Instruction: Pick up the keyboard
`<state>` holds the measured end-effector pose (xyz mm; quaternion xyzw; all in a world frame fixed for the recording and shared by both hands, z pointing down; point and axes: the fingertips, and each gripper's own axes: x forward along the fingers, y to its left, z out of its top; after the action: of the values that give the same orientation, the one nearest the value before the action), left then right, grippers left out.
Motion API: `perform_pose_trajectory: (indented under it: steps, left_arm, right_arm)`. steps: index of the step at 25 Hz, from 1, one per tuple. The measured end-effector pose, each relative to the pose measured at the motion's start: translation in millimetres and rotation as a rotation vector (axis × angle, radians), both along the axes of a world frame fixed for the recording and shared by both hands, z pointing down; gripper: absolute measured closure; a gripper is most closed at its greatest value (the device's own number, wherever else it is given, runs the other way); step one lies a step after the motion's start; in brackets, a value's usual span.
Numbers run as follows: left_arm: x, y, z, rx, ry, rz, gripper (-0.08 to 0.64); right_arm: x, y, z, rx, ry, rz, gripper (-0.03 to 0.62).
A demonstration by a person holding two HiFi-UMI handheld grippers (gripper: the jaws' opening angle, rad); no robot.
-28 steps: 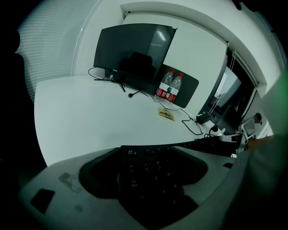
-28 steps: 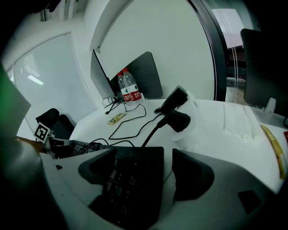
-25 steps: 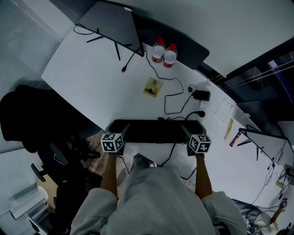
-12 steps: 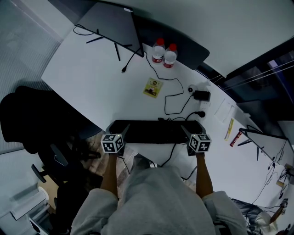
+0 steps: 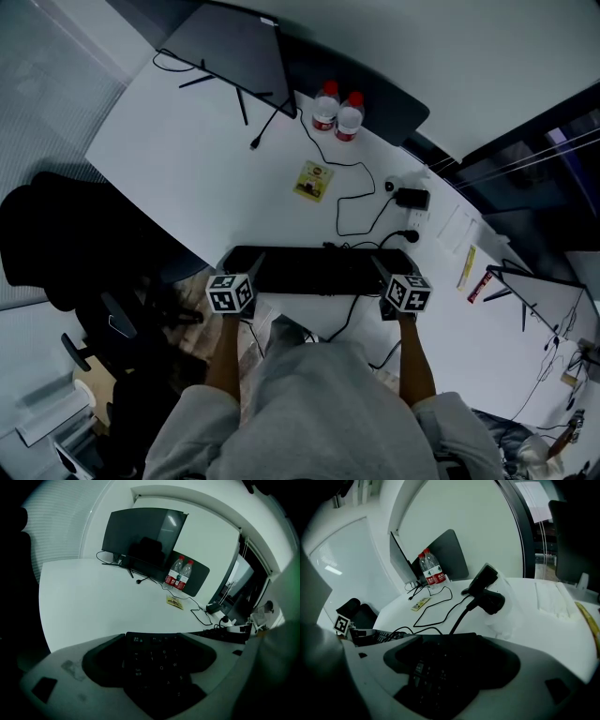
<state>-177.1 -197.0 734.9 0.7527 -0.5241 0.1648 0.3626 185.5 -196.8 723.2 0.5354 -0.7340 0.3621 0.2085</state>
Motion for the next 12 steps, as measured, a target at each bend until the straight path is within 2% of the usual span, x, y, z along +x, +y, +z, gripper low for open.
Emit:
perform_pose_trajectory:
  steps: [12]
  left_arm:
    - [1.8, 0.7, -6.0, 0.018, 0.002, -0.003, 0.244]
  right_arm:
    - [1.3, 1.5, -7.3, 0.013, 0.013, 0.015, 0.227]
